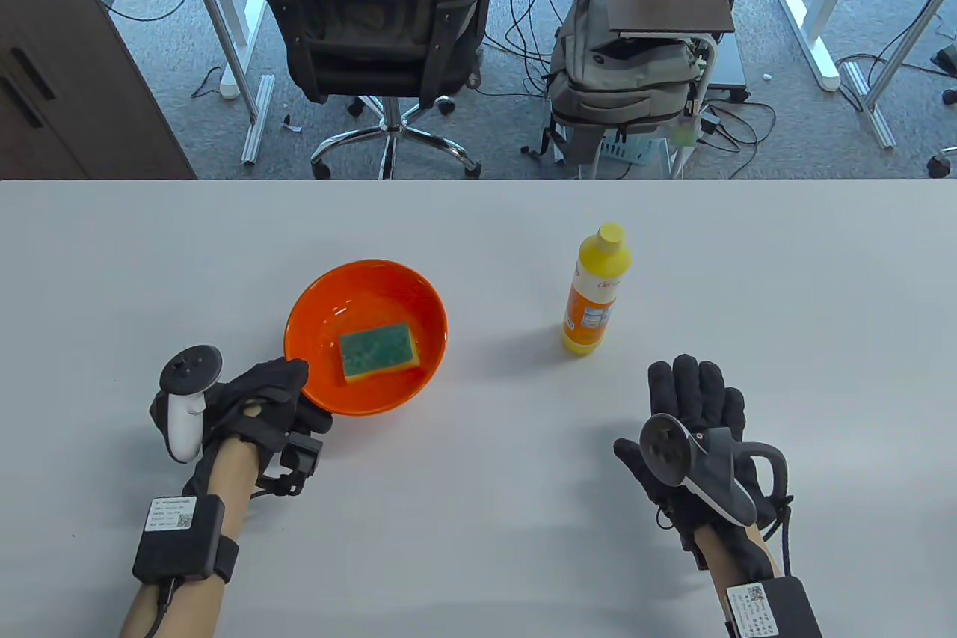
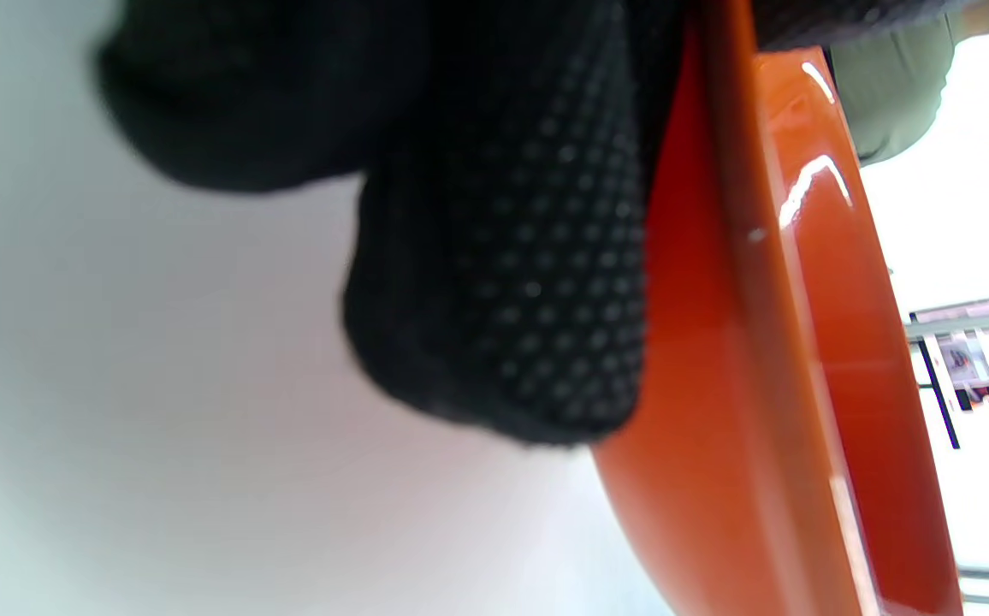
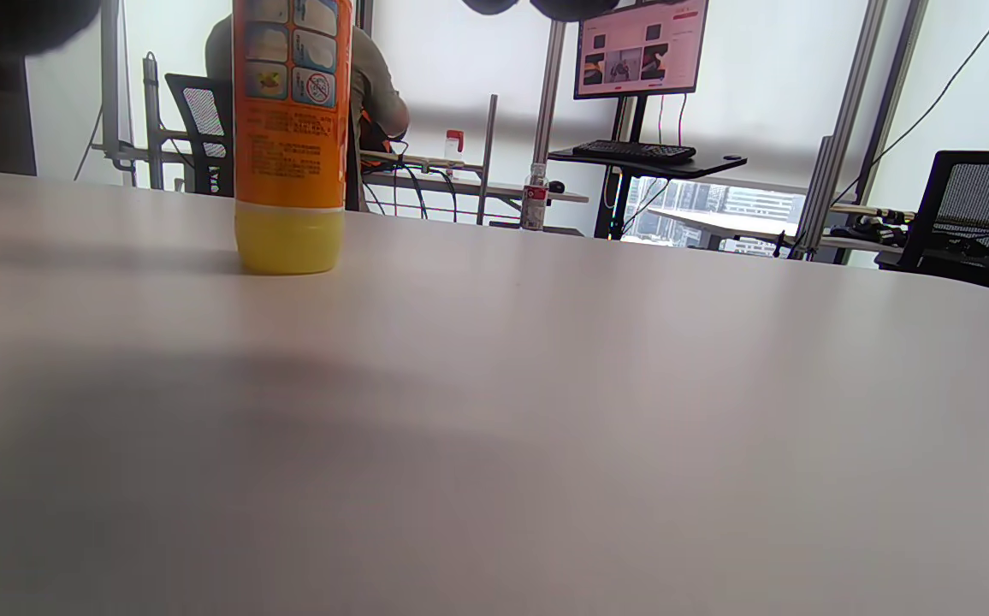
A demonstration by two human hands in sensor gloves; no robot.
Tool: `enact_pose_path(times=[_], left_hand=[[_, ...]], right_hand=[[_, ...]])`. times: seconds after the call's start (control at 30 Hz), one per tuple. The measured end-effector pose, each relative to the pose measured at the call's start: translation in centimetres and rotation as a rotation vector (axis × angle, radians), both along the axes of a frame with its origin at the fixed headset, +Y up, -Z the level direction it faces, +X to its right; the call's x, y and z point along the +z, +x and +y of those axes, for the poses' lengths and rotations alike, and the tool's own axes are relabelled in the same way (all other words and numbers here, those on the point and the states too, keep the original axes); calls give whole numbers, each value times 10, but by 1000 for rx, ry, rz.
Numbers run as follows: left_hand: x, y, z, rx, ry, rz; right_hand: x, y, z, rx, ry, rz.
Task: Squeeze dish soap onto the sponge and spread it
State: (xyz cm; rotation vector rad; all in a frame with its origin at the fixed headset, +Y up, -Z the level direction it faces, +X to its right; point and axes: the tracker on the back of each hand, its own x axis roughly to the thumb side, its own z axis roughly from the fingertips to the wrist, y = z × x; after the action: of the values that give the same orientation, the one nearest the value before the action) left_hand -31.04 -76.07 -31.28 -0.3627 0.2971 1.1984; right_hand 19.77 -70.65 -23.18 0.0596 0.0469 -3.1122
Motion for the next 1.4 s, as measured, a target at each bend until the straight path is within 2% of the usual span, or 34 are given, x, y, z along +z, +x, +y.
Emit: enact_pose_path(times=[0.17, 0.33, 0.57, 1.03, 1.23, 1.4], left_hand=[[11, 31, 6, -21, 14, -130], [21, 61, 2, -24, 12, -240], [32, 89, -8, -43, -21, -317], [35, 96, -20, -47, -76, -338], [36, 96, -20, -8, -108, -376], [38, 93, -7, -123, -54, -395]], right_hand=[[0, 0, 0, -2, -1, 1], [0, 1, 0, -5, -3, 0], [0, 2, 0, -4, -10, 0], [-1, 1, 0, -12, -18, -7], [-2, 0, -2, -41, -43, -7], [-11, 3, -5, -167, -80, -41]])
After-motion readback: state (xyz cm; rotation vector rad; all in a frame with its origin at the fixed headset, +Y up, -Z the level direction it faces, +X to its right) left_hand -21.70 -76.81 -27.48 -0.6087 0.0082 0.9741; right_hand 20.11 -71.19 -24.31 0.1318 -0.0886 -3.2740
